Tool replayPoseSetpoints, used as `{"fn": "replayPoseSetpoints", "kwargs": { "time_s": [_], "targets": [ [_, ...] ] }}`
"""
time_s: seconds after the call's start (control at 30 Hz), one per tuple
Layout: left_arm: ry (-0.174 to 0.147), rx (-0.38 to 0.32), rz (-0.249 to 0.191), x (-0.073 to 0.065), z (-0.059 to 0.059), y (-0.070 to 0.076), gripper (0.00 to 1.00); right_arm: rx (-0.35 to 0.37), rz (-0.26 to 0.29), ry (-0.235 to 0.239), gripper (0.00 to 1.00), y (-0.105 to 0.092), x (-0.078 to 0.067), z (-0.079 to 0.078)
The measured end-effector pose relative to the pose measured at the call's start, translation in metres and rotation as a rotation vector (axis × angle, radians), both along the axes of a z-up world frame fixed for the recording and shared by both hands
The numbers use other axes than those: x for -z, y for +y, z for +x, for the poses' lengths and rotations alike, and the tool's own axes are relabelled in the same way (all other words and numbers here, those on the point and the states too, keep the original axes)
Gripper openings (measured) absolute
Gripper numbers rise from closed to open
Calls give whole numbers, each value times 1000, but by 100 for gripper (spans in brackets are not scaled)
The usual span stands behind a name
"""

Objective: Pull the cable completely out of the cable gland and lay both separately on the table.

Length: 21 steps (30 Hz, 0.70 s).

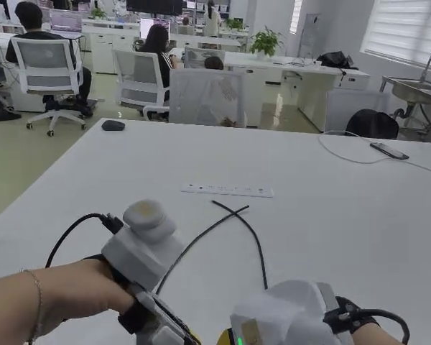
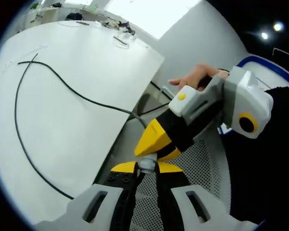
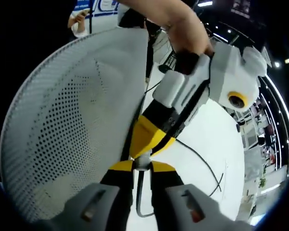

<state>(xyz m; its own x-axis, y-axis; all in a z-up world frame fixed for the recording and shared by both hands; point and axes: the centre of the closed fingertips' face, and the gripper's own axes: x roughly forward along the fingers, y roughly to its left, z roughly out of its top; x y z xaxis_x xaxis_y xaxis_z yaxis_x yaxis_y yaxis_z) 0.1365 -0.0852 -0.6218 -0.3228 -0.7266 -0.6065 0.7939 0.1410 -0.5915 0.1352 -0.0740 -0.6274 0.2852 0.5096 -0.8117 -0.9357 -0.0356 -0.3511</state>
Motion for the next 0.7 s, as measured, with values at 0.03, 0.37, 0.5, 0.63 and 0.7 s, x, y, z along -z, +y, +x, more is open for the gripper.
{"fn": "replayPoseSetpoints", "kwargs": {
  "time_s": [0.03, 0.37, 0.5, 0.63, 0.7],
  "targets": [
    [-52, 4, 1, -1, 1, -1, 15, 14, 6, 23, 12, -2, 1, 1],
    [-654, 216, 14, -22, 6, -7, 16, 130, 109, 320, 22, -10, -6, 1],
    [-869, 329, 69, -22, 5, -7, 16, 141, 169, 383, 20, -3, -14, 4],
    [-986, 387, 86, -25, 6, -8, 16, 159, 162, 399, 14, -3, -12, 7],
    [-975, 373, 86, -23, 7, -9, 16, 177, 159, 404, 14, -3, -13, 6]
  ]
}}
